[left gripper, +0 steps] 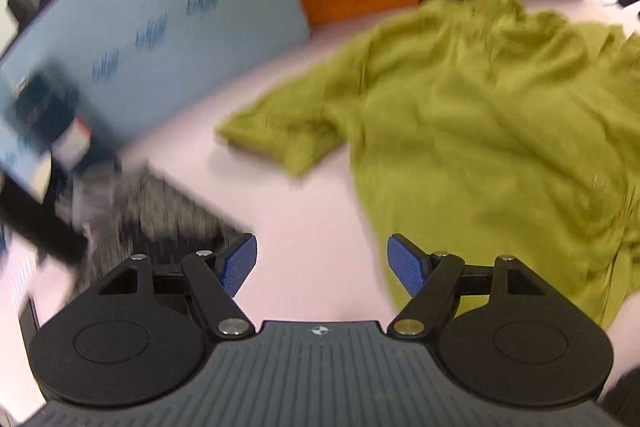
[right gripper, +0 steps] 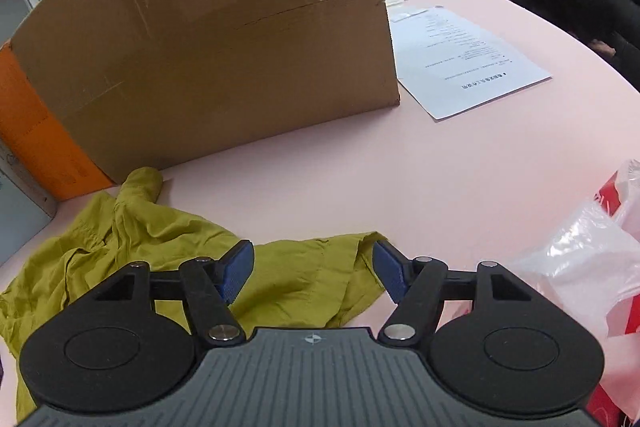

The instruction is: Fold clothes

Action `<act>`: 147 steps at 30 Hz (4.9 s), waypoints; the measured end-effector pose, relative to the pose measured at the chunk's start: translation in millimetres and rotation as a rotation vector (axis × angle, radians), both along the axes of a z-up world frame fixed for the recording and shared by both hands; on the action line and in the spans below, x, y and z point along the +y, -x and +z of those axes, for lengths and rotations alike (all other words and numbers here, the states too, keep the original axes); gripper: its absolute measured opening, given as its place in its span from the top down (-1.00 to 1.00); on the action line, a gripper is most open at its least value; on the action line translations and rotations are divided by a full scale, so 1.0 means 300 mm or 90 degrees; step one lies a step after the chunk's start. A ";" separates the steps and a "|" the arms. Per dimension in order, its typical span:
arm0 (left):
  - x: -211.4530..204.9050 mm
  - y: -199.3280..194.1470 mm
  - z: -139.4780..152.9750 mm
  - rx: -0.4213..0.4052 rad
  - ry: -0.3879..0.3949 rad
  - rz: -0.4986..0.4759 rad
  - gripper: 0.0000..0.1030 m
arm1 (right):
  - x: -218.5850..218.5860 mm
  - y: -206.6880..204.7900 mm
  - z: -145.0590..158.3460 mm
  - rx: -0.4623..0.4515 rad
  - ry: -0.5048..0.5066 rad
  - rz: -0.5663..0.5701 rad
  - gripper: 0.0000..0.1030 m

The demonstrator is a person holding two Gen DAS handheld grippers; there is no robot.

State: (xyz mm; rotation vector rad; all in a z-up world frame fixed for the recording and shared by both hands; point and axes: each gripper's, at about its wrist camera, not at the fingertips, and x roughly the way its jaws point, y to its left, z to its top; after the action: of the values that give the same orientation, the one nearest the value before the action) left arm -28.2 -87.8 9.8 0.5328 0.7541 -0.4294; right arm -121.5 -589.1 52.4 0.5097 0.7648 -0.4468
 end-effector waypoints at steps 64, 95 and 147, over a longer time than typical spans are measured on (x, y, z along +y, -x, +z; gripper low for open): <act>-1.177 -0.282 -0.187 -0.199 -0.056 -0.419 0.97 | 0.029 0.272 0.023 -0.192 0.031 -0.159 0.34; 0.009 -0.049 0.003 -0.036 -0.024 0.007 -0.58 | 0.315 0.505 -0.136 -0.088 -0.046 0.081 -0.04; 0.495 0.335 -0.073 0.204 0.138 0.076 0.12 | 0.384 0.795 -0.051 -0.006 -0.194 0.105 -0.20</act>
State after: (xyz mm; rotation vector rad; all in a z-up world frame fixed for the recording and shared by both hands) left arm -128.7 60.8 -12.2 0.2158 1.0274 -0.4852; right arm -360.0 -474.0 37.2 0.7256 0.8636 -0.1744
